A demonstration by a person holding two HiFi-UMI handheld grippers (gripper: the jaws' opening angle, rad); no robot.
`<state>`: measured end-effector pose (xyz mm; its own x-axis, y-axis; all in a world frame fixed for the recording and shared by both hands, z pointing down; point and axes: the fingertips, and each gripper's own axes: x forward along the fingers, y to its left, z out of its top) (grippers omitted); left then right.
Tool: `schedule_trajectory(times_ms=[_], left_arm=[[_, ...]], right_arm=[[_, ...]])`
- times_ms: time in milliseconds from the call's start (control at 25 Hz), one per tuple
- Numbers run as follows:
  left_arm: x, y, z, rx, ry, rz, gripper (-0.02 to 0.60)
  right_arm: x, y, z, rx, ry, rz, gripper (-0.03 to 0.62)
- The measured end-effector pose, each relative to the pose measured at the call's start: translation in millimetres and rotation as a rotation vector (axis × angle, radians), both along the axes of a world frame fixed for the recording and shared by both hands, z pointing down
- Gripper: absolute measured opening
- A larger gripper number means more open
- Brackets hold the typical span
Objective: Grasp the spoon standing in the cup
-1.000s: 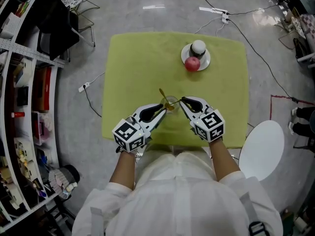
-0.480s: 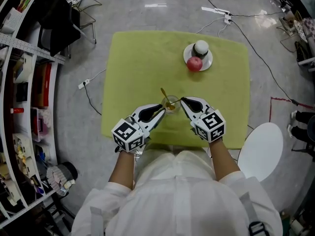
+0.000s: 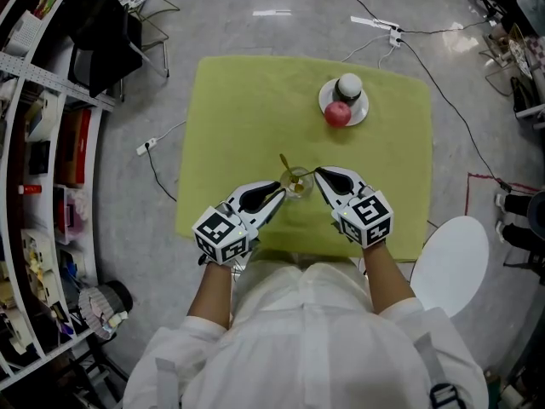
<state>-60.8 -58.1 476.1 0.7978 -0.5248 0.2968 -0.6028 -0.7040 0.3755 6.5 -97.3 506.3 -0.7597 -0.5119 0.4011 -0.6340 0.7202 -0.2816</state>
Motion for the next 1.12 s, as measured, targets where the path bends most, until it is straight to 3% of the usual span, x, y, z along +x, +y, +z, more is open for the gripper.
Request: schedule_trajectory(times_ms=[760, 1120], left_arm=[[9.0, -0.9, -2.2, 0.013, 0.001, 0.03, 0.066], [15.4, 3.0, 0.4, 0.008, -0.001, 0.049, 0.066]], right_arm=[[22.5, 2.1, -51.2, 0.088, -0.037, 0.007, 0.008], [60.1, -8.2, -77.0, 0.092, -0.16, 0.135, 0.008]])
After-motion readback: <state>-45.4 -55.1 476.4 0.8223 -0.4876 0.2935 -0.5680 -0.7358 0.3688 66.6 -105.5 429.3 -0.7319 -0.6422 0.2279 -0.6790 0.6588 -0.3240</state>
